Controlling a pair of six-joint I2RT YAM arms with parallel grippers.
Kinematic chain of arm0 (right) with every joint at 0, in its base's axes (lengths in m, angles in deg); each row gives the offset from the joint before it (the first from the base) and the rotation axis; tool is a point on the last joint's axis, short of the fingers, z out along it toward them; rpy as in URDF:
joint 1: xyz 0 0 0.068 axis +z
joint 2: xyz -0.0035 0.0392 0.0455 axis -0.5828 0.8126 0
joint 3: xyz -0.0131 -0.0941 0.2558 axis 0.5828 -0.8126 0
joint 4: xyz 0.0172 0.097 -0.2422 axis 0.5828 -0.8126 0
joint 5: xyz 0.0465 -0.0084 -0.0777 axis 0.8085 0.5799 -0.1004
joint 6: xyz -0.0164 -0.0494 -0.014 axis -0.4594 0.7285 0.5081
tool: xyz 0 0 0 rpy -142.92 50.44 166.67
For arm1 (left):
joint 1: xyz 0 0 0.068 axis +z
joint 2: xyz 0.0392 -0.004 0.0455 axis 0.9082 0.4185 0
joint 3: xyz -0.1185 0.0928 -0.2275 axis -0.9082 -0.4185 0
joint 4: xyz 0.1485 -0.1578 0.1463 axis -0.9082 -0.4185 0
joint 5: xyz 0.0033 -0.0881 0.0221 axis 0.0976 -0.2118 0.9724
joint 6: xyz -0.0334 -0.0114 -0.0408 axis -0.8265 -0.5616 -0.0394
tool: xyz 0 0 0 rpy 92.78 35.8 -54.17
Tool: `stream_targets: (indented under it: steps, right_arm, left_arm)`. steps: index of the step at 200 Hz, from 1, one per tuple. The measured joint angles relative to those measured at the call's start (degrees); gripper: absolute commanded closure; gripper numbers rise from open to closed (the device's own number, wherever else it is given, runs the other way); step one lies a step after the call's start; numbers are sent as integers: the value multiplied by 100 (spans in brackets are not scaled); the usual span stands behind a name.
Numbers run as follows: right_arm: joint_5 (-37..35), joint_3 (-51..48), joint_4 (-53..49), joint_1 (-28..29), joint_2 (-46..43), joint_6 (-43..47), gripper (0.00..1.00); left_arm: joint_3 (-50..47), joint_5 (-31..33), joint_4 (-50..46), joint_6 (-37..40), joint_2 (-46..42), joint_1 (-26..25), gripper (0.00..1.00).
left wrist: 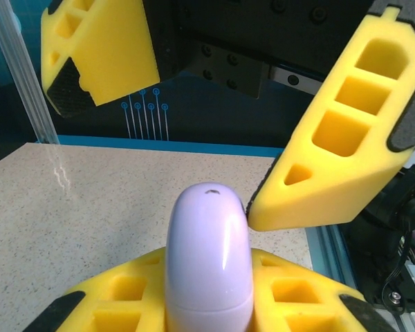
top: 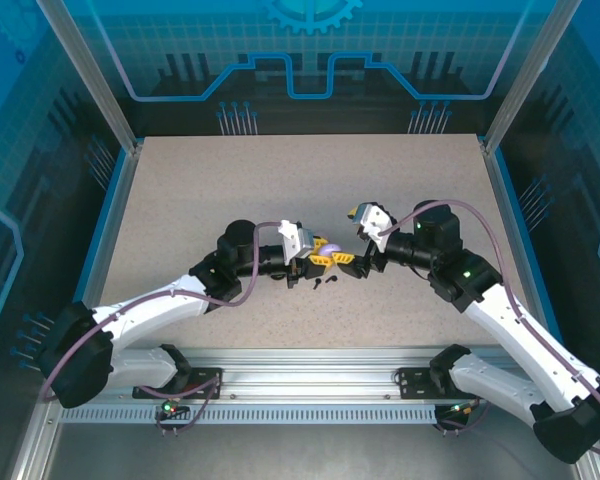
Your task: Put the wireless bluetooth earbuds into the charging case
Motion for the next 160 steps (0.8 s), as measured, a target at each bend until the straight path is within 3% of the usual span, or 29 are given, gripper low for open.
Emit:
stream_targets:
  steps: [115,160]
  right_arm:
    - [-258,264,-15,-234,199,-192,11]
    - [48,262,-216,-334,-9,7,1]
  left_arm:
    - [0,118,-122,136,-7,-151,100]
    - [0,120,-129,186,-11,-151,100]
